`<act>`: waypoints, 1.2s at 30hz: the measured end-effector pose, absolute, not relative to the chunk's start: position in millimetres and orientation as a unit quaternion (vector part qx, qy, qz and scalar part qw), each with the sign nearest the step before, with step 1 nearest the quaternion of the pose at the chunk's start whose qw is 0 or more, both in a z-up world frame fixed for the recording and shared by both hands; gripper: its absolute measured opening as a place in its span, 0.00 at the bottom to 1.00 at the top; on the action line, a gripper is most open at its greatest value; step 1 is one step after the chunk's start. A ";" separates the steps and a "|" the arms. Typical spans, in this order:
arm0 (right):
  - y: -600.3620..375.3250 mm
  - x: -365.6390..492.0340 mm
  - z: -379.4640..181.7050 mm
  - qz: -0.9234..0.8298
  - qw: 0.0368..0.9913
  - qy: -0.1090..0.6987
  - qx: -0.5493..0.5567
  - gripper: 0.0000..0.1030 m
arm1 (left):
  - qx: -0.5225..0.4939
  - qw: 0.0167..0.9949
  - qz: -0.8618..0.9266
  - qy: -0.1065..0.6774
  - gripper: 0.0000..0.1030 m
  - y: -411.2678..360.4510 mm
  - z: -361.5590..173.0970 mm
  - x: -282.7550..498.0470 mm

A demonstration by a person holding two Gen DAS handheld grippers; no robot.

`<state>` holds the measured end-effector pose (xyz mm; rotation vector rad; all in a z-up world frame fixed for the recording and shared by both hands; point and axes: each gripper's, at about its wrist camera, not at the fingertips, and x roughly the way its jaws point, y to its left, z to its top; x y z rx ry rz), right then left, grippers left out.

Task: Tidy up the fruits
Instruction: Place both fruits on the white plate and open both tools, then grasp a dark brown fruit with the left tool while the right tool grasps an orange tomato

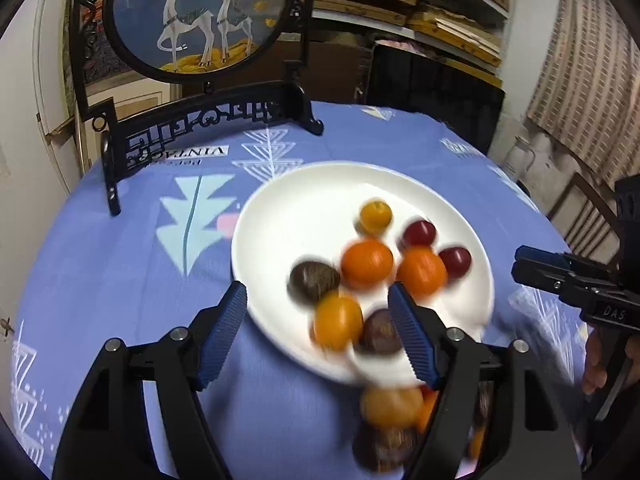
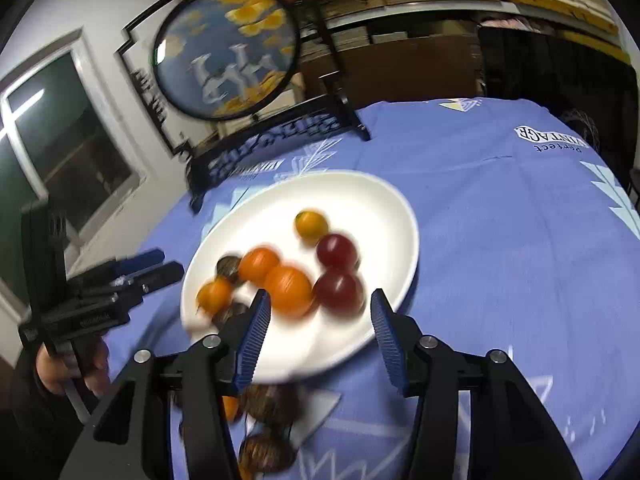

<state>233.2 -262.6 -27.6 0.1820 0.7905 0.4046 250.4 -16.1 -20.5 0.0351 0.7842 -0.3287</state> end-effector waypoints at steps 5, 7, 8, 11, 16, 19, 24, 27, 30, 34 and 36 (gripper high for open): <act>-240.6 180.9 -31.4 0.235 0.887 0.395 0.037 0.56 | 0.034 0.902 -0.173 0.393 0.78 -7.7 -29.8 204.3; -232.8 159.0 -36.1 0.246 0.881 0.403 0.024 0.58 | 0.043 0.899 -0.179 0.398 0.78 -6.3 -35.1 184.8; -229.8 152.7 -38.5 0.249 0.879 0.407 0.021 0.58 | 0.046 0.897 -0.182 0.399 0.78 -5.8 -36.8 177.4; -218.0 134.4 -49.8 0.255 0.870 0.421 0.012 0.58 | 0.055 0.895 -0.192 0.398 0.78 -6.8 -40.8 154.1; -201.3 127.9 -66.2 0.242 0.868 0.433 -0.004 0.57 | 0.076 0.890 -0.209 0.399 0.78 -18.1 -48.5 129.1; -197.4 134.5 -71.4 0.236 0.867 0.438 -0.001 0.55 | 0.080 0.886 -0.217 0.402 0.78 -25.8 -52.5 122.4; -193.2 141.2 -75.1 0.238 0.870 0.432 0.003 0.35 | 0.090 0.881 -0.222 0.408 0.78 -37.7 -61.4 119.0; -207.5 139.9 -74.1 0.233 0.875 0.424 0.028 0.35 | 0.095 0.880 -0.224 0.408 0.78 -46.7 -63.3 118.4; -227.6 136.7 -72.0 0.231 0.880 0.410 0.060 0.35 | 0.096 0.877 -0.228 0.411 0.77 -57.1 -65.7 119.9; -253.2 134.3 -77.9 0.208 0.883 0.412 0.087 0.35 | 0.098 0.869 -0.235 0.423 0.72 -72.9 -71.8 123.8; -261.2 133.3 -81.1 0.202 0.883 0.413 0.099 0.35 | 0.099 0.867 -0.234 0.429 0.71 -78.9 -75.7 126.8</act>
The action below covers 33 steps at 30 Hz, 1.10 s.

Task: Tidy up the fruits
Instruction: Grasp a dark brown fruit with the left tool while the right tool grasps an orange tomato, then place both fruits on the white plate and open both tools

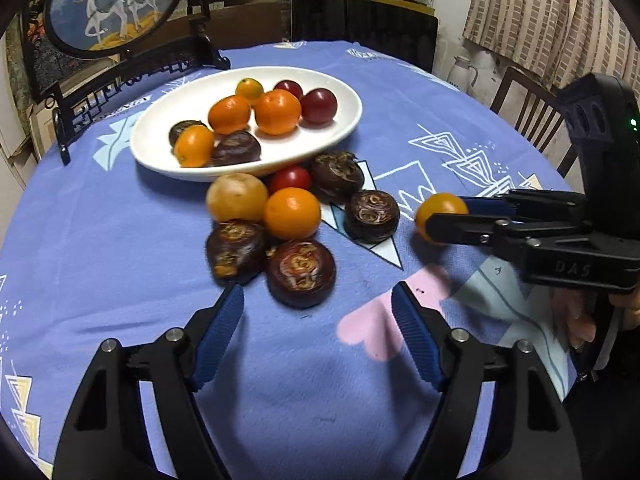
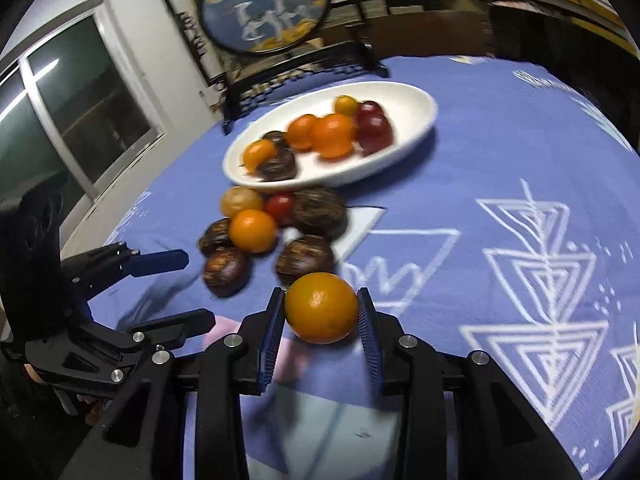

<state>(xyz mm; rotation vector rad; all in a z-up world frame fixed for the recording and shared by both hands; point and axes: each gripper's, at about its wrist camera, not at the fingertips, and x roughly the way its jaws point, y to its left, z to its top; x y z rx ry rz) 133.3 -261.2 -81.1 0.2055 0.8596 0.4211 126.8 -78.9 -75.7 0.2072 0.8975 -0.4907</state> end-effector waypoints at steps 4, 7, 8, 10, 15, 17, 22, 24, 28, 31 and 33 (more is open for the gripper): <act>-265.9 129.8 -83.7 0.205 0.883 0.409 0.105 0.35 | 0.090 0.859 -0.231 0.448 0.58 -83.5 -84.4 137.5; -266.5 129.2 -83.6 0.211 0.883 0.405 0.108 0.35 | 0.084 0.857 -0.224 0.456 0.54 -83.4 -87.8 144.3; -266.5 129.9 -83.7 0.212 0.883 0.404 0.109 0.35 | 0.085 0.859 -0.220 0.455 0.51 -83.9 -87.5 145.5; -268.2 129.9 -84.7 0.215 0.882 0.403 0.112 0.35 | 0.085 0.860 -0.216 0.455 0.44 -85.3 -87.8 149.5; -268.7 125.8 -84.7 0.221 0.883 0.399 0.111 0.35 | 0.100 0.864 -0.206 0.448 0.39 -91.3 -89.2 152.7; -269.3 125.5 -84.9 0.221 0.883 0.399 0.111 0.35 | 0.095 0.865 -0.208 0.447 0.38 -89.2 -88.3 152.3; -271.7 122.7 -84.4 0.220 0.882 0.400 0.113 0.35 | 0.076 0.873 -0.222 0.428 0.38 -80.8 -75.8 139.2; -273.3 121.9 -81.8 0.219 0.882 0.402 0.114 0.35 | 0.069 0.878 -0.227 0.416 0.38 -75.7 -66.1 132.4; -273.7 120.2 -60.9 0.222 0.889 0.387 0.102 0.35 | 0.052 0.892 -0.224 0.389 0.38 -61.2 -41.0 128.4; -273.4 124.1 -38.1 0.230 0.897 0.366 0.094 0.35 | 0.043 0.905 -0.217 0.362 0.38 -49.4 -18.7 131.9; -273.3 132.2 -23.4 0.230 0.902 0.354 0.090 0.35 | 0.042 0.911 -0.211 0.351 0.38 -43.6 -7.9 140.2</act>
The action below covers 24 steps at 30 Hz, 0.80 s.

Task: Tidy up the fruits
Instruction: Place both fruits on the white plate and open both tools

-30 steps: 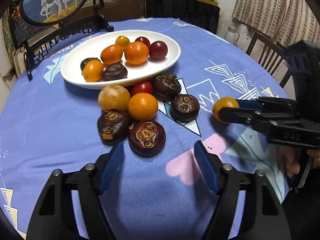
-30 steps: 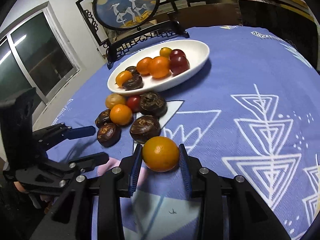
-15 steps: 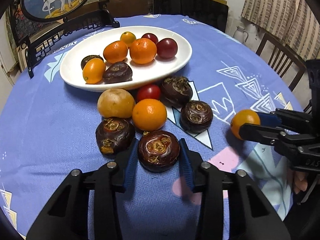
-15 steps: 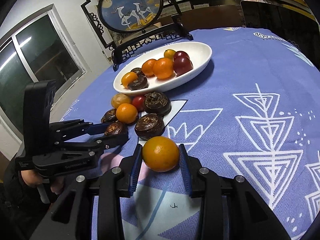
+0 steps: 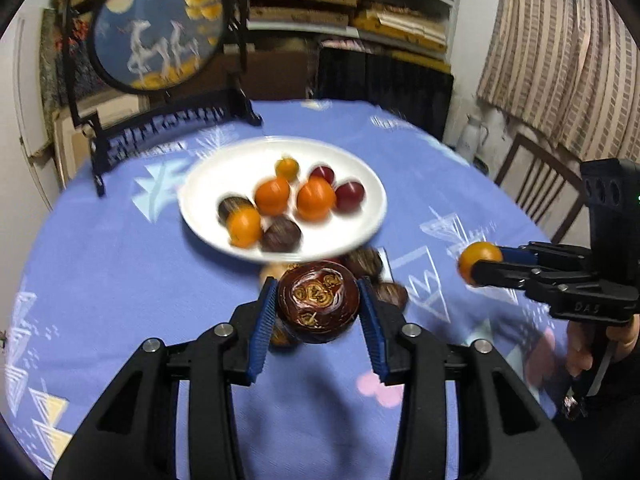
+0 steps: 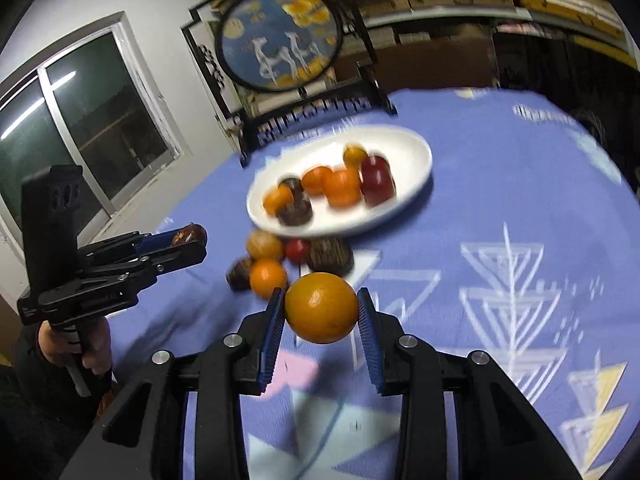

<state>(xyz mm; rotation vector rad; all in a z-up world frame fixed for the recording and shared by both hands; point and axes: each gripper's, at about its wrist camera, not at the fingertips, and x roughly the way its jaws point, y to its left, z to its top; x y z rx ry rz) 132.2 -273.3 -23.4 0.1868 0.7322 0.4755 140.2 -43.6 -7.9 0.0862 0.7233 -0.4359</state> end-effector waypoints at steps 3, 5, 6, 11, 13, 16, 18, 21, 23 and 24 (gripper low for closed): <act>-273.0 152.0 -5.4 0.234 0.904 0.344 0.098 0.35 | 0.035 0.914 -0.207 0.347 0.38 -38.5 1.0 155.9; -270.2 168.4 3.3 0.237 0.905 0.340 0.100 0.35 | 0.036 0.916 -0.203 0.343 0.38 -37.4 4.2 168.5; -268.6 179.6 7.8 0.238 0.905 0.338 0.102 0.35 | 0.038 0.918 -0.199 0.341 0.38 -37.6 5.0 178.2; -253.7 237.1 12.0 0.241 0.900 0.346 0.110 0.35 | 0.030 0.916 -0.189 0.353 0.38 -37.7 0.7 229.5; -245.8 258.7 7.2 0.239 0.898 0.353 0.107 0.35 | 0.033 0.917 -0.183 0.354 0.38 -39.7 -3.0 252.2; -235.8 288.4 -2.0 0.233 0.895 0.365 0.107 0.35 | 0.035 0.916 -0.174 0.360 0.38 -43.0 -10.3 282.2; -230.8 305.7 -8.1 0.230 0.894 0.369 0.109 0.35 | 0.033 0.913 -0.170 0.369 0.38 -45.3 -17.8 299.3; -226.0 325.5 -15.8 0.227 0.893 0.373 0.107 0.36 | 0.034 0.907 -0.169 0.386 0.39 -48.8 -29.7 316.9; -226.1 332.8 -18.6 0.226 0.894 0.371 0.110 0.37 | 0.032 0.905 -0.165 0.391 0.42 -49.3 -34.0 321.1; -226.9 333.7 -18.4 0.224 0.895 0.370 0.112 0.43 | 0.030 0.906 -0.162 0.391 0.51 -48.7 -34.8 320.7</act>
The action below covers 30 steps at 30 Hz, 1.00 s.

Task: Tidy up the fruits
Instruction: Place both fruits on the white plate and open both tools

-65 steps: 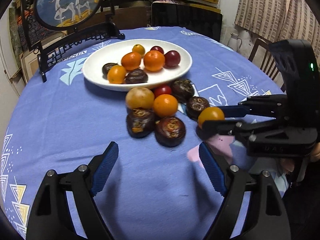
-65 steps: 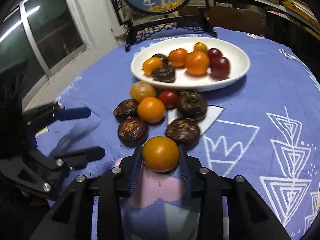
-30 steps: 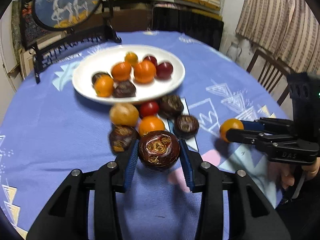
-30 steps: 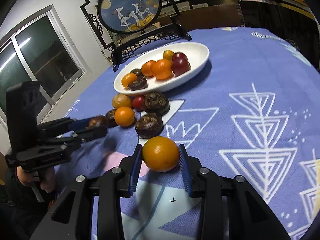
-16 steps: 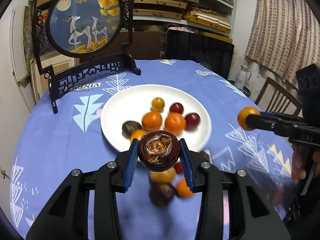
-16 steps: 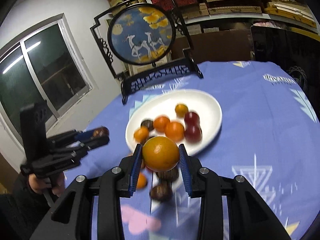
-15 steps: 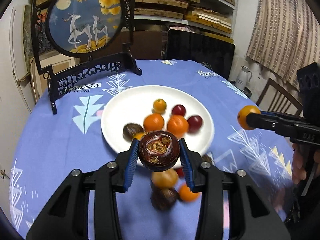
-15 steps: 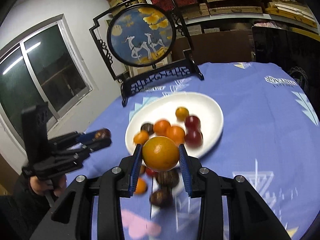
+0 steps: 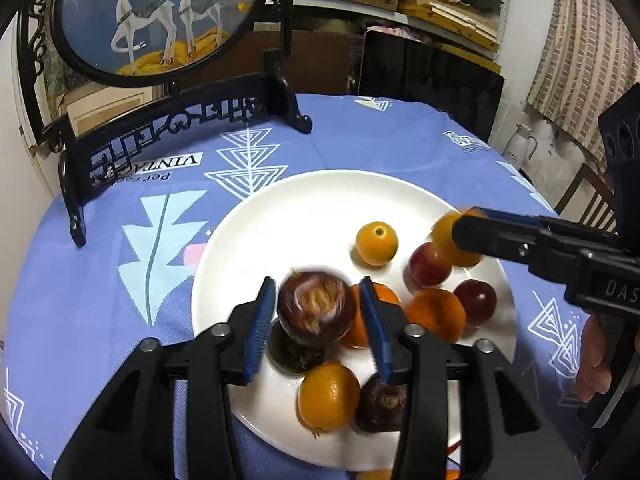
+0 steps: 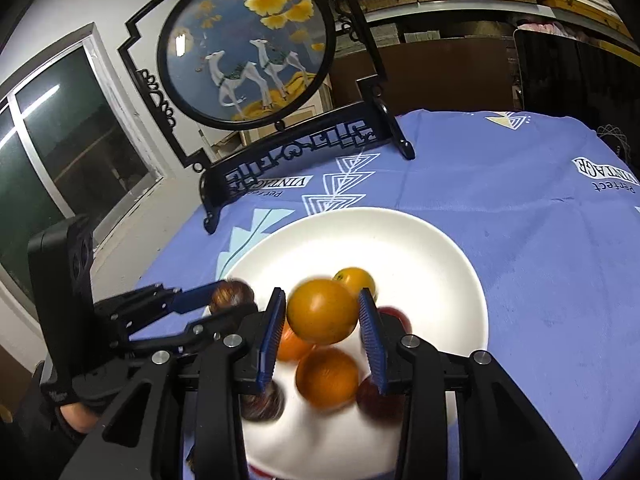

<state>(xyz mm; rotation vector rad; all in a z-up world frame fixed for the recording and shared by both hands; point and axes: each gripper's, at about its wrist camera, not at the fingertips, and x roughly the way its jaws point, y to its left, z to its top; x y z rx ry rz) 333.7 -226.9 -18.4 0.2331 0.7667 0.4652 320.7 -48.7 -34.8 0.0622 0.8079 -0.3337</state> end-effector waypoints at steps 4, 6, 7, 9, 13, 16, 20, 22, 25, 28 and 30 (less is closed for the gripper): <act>-232.0 326.5 -15.2 0.215 0.901 0.360 0.111 0.48 | 0.023 0.914 -0.153 0.374 0.61 -41.8 -26.1 310.4; -235.9 316.1 -14.7 0.212 0.901 0.361 0.112 0.49 | 0.015 0.916 -0.155 0.369 0.65 -36.9 -20.5 301.4; -237.7 309.9 -14.6 0.212 0.901 0.361 0.112 0.49 | 0.014 0.916 -0.157 0.368 0.66 -34.5 -18.7 295.8; -241.6 294.1 -14.9 0.211 0.902 0.360 0.112 0.49 | 0.020 0.915 -0.164 0.369 0.68 -32.5 -18.1 280.1; -250.9 255.0 -22.5 0.211 0.899 0.366 0.114 0.50 | 0.052 0.906 -0.180 0.379 0.69 -31.1 -26.8 242.5; -257.5 229.0 -30.4 0.210 0.899 0.367 0.116 0.50 | 0.061 0.898 -0.193 0.391 0.69 -25.0 -36.3 215.9; -267.6 197.6 -46.0 0.208 0.895 0.371 0.136 0.50 | 0.081 0.887 -0.214 0.402 0.69 -20.3 -48.4 182.5; -268.9 187.8 -52.6 0.208 0.893 0.373 0.139 0.50 | 0.104 0.884 -0.211 0.405 0.69 -22.7 -55.6 172.0; -266.2 178.4 -59.9 0.210 0.890 0.381 0.136 0.50 | 0.125 0.872 -0.206 0.426 0.69 -29.4 -71.4 169.0; -264.7 172.6 -61.6 0.215 0.888 0.382 0.137 0.50 | 0.129 0.864 -0.217 0.436 0.63 -39.5 -79.8 171.5; -263.1 170.1 -60.9 0.216 0.888 0.382 0.135 0.50 | 0.132 0.861 -0.216 0.441 0.57 -45.3 -84.5 176.4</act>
